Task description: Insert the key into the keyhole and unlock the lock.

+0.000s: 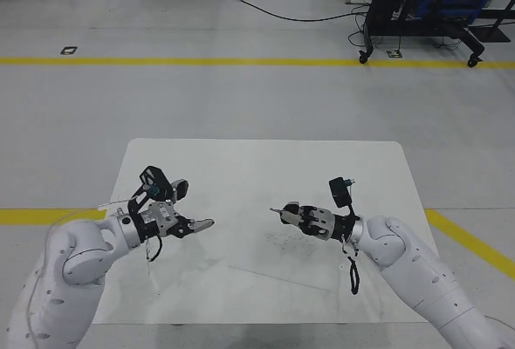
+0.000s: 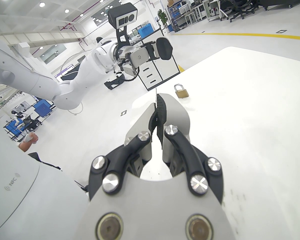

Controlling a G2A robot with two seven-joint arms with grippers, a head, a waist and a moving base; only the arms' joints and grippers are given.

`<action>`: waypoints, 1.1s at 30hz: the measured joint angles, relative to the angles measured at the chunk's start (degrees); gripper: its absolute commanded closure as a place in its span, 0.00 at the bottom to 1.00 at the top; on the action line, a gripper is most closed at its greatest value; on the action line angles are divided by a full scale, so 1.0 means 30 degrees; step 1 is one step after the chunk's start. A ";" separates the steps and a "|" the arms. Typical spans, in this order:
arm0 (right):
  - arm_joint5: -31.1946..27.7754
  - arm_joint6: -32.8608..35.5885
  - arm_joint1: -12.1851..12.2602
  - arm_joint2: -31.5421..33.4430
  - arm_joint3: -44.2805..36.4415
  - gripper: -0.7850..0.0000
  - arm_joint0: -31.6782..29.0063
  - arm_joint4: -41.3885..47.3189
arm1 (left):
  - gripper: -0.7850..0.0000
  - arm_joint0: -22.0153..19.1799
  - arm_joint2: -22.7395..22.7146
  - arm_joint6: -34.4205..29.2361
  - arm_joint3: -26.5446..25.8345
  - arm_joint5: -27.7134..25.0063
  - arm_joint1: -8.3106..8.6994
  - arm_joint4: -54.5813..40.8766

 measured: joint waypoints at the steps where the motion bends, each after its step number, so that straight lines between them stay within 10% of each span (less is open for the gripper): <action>1: 0.0000 0.0000 0.0000 0.0000 0.0000 1.00 0.0000 0.0000 | 0.00 0.0606 -0.0630 -0.0421 -0.0616 0.0365 0.0087 0.0358; 8: 0.0000 0.0000 0.0000 0.0000 0.0000 1.00 0.0000 0.0000 | 0.00 0.2723 -0.1521 -0.2563 -0.2132 0.2958 0.0264 0.2717; 27: 0.0000 0.0000 0.0000 0.0000 0.0000 1.00 0.0000 0.0000 | 0.22 0.0122 0.1093 -0.3474 0.2204 0.4665 0.0228 0.4636; 33: 0.0000 0.0000 0.0000 0.0000 0.0000 1.00 0.0000 0.0000 | 0.51 -0.0161 0.1499 -0.3648 0.2337 0.4977 0.0239 0.5038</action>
